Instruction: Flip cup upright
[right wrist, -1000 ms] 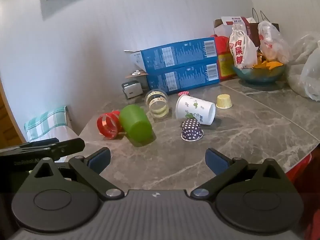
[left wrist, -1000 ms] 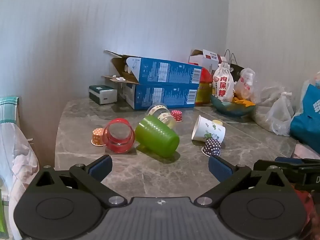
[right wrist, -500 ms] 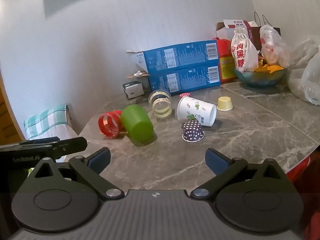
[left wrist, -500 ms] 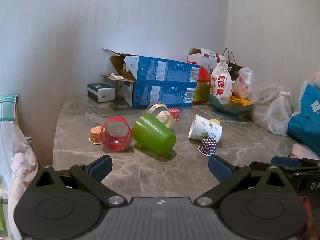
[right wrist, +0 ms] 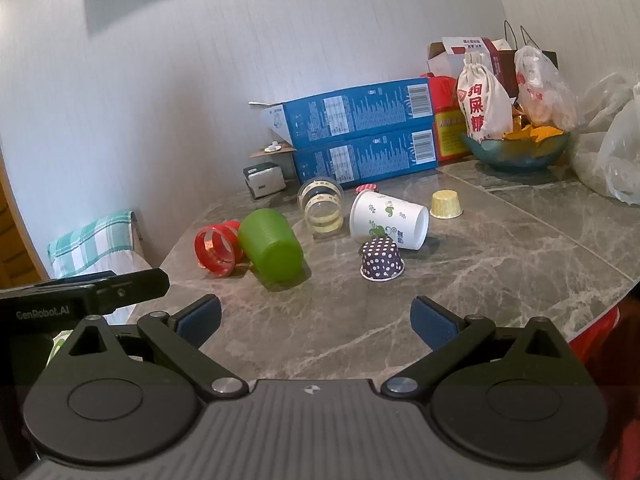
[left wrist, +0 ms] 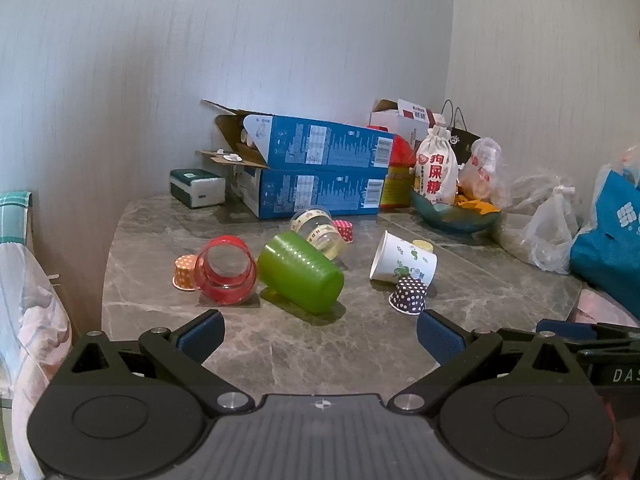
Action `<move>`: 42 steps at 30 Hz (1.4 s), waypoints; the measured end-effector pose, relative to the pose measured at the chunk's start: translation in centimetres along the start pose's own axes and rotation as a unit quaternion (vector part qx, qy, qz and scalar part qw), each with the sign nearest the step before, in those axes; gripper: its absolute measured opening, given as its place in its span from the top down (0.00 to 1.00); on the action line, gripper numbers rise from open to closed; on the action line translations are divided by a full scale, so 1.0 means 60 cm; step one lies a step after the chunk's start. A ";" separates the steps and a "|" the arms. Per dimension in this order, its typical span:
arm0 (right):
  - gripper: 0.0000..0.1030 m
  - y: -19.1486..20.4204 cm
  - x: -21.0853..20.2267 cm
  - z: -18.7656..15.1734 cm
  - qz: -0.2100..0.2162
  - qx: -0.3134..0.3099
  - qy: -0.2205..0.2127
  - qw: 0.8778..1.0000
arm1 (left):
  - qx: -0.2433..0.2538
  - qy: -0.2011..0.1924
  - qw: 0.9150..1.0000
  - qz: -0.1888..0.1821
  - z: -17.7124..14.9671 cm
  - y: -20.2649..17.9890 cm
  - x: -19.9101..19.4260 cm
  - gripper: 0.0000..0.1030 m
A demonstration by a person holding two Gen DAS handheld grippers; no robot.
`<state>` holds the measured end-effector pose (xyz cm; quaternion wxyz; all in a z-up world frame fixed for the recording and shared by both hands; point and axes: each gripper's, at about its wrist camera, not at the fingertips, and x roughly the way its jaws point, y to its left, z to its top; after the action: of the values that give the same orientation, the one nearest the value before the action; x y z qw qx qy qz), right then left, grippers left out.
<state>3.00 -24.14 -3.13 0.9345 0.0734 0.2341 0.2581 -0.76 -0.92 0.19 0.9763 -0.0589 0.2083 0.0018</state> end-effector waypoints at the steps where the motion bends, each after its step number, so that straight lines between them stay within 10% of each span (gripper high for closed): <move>1: 0.01 0.000 0.000 0.000 0.000 0.000 0.001 1.000 | -0.001 0.001 1.000 0.000 0.000 -0.001 0.000 0.00; 42: 0.01 -0.003 -0.002 -0.007 0.009 0.005 0.006 1.000 | -0.011 0.009 1.000 -0.003 -0.005 0.002 0.001 0.00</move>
<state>2.77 -24.39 -3.52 0.9303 0.0789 0.2403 0.2656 -0.85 -0.84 -0.10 0.9737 -0.0707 0.2167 0.0007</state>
